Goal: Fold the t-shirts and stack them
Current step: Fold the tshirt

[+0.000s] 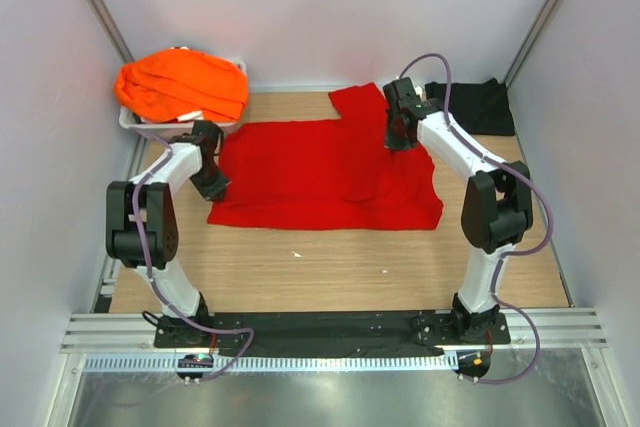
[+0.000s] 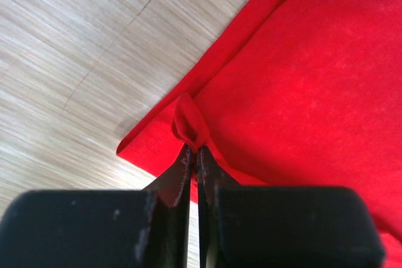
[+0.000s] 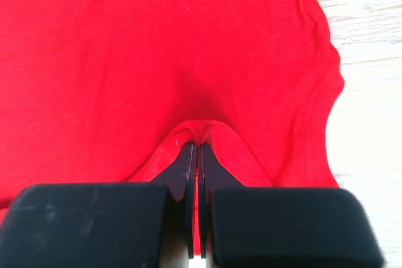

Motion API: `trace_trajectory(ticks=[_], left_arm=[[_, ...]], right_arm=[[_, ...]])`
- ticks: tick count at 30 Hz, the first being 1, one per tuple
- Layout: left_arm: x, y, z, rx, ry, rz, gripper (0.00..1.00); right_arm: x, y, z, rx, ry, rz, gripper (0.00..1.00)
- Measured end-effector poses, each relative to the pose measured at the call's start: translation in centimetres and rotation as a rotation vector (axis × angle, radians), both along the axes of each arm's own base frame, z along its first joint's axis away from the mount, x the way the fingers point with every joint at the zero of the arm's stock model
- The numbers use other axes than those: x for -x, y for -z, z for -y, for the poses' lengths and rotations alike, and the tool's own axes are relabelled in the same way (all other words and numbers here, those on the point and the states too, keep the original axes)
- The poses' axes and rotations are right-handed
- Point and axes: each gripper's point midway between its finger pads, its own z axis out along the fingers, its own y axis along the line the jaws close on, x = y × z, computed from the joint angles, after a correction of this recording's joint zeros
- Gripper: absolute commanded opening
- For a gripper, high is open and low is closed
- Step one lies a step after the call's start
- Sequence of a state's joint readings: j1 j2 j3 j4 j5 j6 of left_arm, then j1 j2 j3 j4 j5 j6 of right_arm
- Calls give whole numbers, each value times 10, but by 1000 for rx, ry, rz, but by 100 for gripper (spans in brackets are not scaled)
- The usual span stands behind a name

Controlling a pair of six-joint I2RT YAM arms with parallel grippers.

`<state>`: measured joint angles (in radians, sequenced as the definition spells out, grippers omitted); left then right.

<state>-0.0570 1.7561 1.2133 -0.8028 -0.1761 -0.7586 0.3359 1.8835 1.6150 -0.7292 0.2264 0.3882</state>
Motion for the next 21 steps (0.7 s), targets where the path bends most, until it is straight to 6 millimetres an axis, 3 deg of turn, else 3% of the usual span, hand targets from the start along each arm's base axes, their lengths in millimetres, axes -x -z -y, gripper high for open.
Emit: trace_trajectory(ticks=[6, 11, 14, 18, 19, 21], left_arm=[[-10, 4, -2, -13, -5, -7, 7], [-14, 6, -2, -13, -11, -9, 7], [-15, 6, -2, -13, -14, -8, 19], [-15, 6, -3, -14, -20, -8, 36], [-15, 6, -3, -13, -19, -8, 52], [-15, 6, -2, -7, -26, -7, 55]], right_arm=[[-15, 24, 3, 23, 4, -36, 1], [-27, 31, 13, 45, 34, -32, 1], [-33, 28, 19, 47, 54, -9, 2], [-40, 27, 20, 33, 62, 16, 23], [-43, 27, 20, 30, 59, 23, 36], [-46, 29, 20, 22, 59, 18, 47]])
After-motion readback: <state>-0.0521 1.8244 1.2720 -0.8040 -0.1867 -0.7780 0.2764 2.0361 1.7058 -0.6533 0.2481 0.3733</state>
